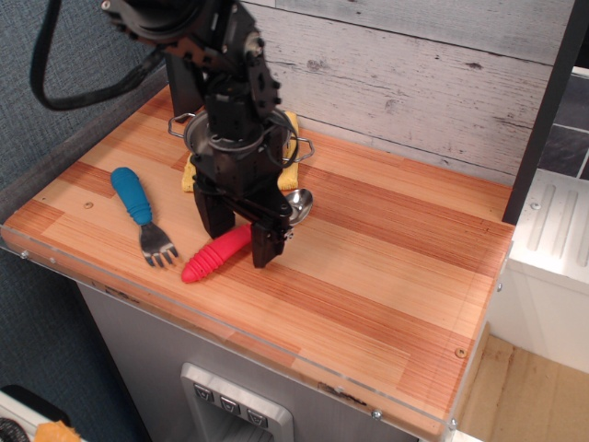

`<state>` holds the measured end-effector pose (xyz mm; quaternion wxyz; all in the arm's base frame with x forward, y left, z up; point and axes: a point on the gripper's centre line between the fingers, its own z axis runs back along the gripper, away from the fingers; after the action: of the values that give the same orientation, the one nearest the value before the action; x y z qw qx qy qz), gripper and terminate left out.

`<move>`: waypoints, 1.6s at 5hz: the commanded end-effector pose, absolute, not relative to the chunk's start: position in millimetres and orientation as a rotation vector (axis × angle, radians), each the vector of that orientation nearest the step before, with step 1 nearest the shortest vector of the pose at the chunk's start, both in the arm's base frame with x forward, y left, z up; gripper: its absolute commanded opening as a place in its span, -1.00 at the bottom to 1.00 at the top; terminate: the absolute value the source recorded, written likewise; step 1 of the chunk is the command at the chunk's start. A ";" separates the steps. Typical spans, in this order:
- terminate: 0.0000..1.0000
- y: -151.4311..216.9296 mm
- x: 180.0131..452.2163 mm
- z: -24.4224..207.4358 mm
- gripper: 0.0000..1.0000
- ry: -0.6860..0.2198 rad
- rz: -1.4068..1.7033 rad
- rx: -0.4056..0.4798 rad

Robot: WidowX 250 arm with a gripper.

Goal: Move the red spatula away from the yellow cloth.

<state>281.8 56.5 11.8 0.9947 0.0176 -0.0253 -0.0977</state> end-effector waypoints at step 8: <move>-1.00 -0.9 293.4 49.4 -1.00 -0.103 -0.125 -0.005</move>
<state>285.7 -2.4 31.3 0.9981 -0.0051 -0.0211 -0.0581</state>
